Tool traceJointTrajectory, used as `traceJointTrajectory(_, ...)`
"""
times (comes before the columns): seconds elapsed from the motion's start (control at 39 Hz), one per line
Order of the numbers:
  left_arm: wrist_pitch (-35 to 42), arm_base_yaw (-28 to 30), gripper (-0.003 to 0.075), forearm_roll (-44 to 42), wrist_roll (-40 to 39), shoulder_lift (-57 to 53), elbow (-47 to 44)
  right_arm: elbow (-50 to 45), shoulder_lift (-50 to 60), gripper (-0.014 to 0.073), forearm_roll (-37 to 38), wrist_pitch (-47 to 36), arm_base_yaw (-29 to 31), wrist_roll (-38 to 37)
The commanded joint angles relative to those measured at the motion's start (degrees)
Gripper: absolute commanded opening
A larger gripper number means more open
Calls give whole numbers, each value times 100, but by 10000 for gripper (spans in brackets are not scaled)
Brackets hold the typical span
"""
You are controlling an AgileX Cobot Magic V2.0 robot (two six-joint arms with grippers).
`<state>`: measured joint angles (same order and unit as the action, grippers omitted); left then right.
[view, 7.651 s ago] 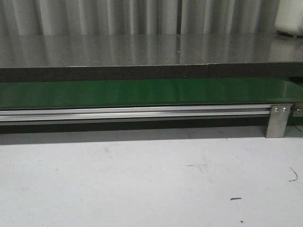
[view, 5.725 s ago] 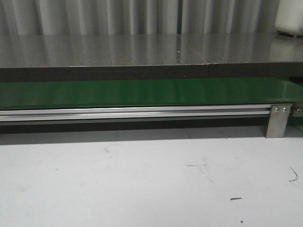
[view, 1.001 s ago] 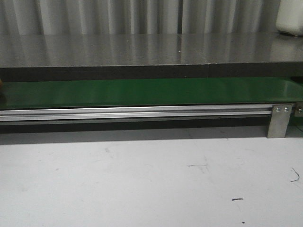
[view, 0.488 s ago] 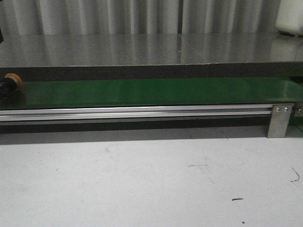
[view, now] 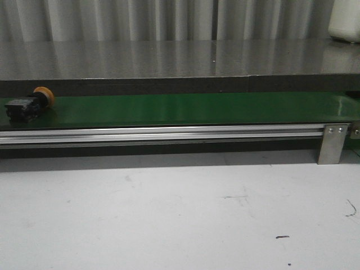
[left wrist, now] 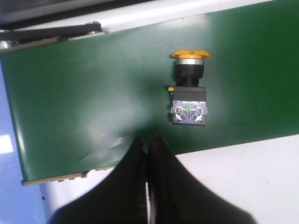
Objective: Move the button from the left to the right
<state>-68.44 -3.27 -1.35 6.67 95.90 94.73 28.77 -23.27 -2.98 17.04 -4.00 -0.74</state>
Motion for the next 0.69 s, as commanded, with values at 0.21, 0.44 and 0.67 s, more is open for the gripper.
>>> traceJointTrajectory(0.21, 2509, -433, -21, -338, -585, -2386, -2344, 201, -72, 645, -1, -439, 30, 26)
traceJointTrajectory(0.44, 3843, -433, -21, -291, -585, -4239, -4496, 201, -72, 645, -1, -439, 30, 26)
traceJointTrajectory(0.67, 4723, -433, -21, -124, -585, -5917, -6183, 201, -72, 645, -1, -439, 30, 26)
